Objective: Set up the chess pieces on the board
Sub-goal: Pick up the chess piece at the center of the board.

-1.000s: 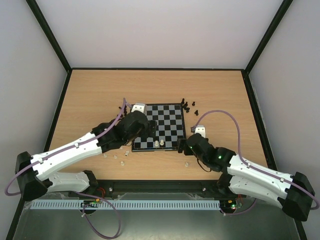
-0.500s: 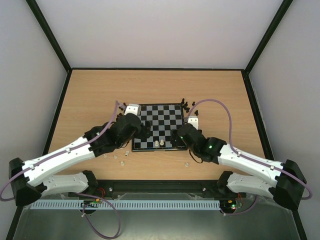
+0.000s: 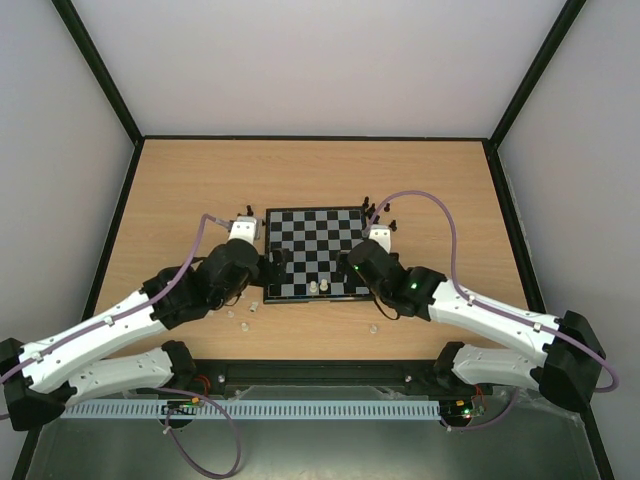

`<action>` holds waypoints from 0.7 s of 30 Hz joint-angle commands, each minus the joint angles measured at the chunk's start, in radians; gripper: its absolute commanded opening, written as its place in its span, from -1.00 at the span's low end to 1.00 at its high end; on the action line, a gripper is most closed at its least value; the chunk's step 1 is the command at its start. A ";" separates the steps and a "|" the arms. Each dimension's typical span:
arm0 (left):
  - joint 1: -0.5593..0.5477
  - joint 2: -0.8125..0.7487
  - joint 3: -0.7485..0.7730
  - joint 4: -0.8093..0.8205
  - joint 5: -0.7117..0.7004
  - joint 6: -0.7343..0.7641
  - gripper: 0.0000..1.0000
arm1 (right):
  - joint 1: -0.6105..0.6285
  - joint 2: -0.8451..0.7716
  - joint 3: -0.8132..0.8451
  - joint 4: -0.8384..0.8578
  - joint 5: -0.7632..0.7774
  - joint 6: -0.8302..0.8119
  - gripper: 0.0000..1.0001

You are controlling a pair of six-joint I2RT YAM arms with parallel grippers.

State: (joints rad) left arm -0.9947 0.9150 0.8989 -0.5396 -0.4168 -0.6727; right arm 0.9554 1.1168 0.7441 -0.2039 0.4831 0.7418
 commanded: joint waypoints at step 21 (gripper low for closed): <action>0.178 0.154 -0.033 -0.013 0.112 0.040 0.98 | -0.261 0.197 0.111 -0.349 -0.210 -0.051 0.92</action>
State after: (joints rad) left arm -0.8200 1.0584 0.8639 -0.5133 -0.3470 -0.6476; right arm 0.6975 1.2510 0.8326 -0.4713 0.3470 0.7139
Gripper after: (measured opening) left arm 0.991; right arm 0.969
